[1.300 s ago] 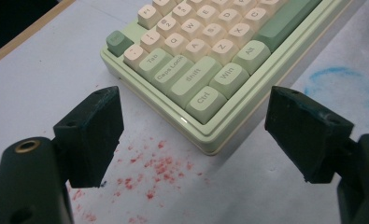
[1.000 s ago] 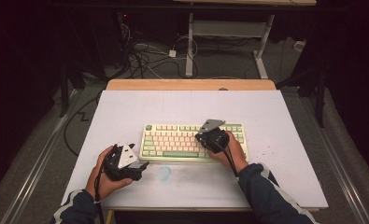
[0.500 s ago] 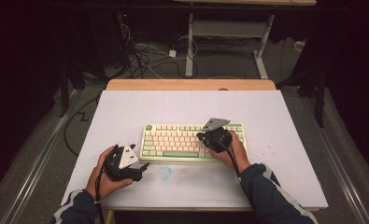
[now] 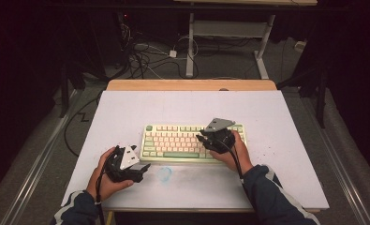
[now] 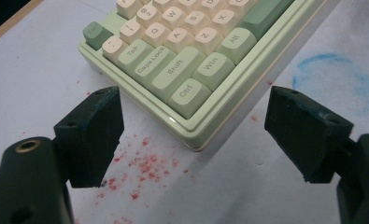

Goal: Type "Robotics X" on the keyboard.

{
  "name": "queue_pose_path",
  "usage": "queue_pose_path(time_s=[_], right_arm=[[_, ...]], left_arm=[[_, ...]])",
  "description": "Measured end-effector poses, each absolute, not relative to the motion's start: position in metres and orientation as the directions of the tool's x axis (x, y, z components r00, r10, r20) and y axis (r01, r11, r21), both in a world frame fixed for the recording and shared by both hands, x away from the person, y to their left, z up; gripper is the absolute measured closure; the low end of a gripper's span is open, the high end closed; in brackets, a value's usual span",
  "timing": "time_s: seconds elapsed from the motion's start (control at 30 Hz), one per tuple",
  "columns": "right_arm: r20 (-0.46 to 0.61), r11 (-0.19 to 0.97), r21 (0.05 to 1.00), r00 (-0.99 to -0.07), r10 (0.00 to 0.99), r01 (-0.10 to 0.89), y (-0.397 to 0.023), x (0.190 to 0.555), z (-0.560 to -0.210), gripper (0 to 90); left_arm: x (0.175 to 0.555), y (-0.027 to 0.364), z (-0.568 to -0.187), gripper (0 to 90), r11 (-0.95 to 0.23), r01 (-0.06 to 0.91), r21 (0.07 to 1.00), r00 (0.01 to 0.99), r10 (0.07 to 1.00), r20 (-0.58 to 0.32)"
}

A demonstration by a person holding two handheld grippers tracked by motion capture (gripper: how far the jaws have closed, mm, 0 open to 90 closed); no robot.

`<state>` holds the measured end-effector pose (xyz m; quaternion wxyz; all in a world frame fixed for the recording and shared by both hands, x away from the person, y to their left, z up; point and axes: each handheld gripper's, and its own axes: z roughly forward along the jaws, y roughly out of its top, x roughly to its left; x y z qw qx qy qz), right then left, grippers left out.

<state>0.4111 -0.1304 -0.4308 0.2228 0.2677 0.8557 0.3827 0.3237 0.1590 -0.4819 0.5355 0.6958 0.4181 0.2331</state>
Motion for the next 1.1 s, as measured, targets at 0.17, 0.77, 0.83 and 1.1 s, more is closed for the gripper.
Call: queue_pose_path(time_s=[0.17,0.77,0.83,1.1], right_arm=[[-0.183,0.540,0.795,-0.740,0.648,0.277,-0.135,0.408,-0.427,56.9],[-0.222,0.494,0.843,-0.698,0.681,0.214,-0.143,0.396,-0.418,22.5],[-0.222,0.492,0.844,-0.697,0.682,0.212,-0.144,0.393,-0.417,22.6],[-0.247,0.495,0.848,-0.689,0.682,0.187,-0.151,0.384,-0.413,23.4]], left_arm=[[0.323,0.158,-0.482,18.3,-0.079,0.330,0.941,0.544,0.831,-0.121],[0.323,0.159,-0.482,18.8,-0.082,0.330,0.940,0.541,0.833,-0.117],[0.323,0.159,-0.482,18.8,-0.084,0.330,0.940,0.542,0.832,-0.116],[0.323,0.160,-0.481,18.8,-0.081,0.329,0.941,0.539,0.834,-0.117]])
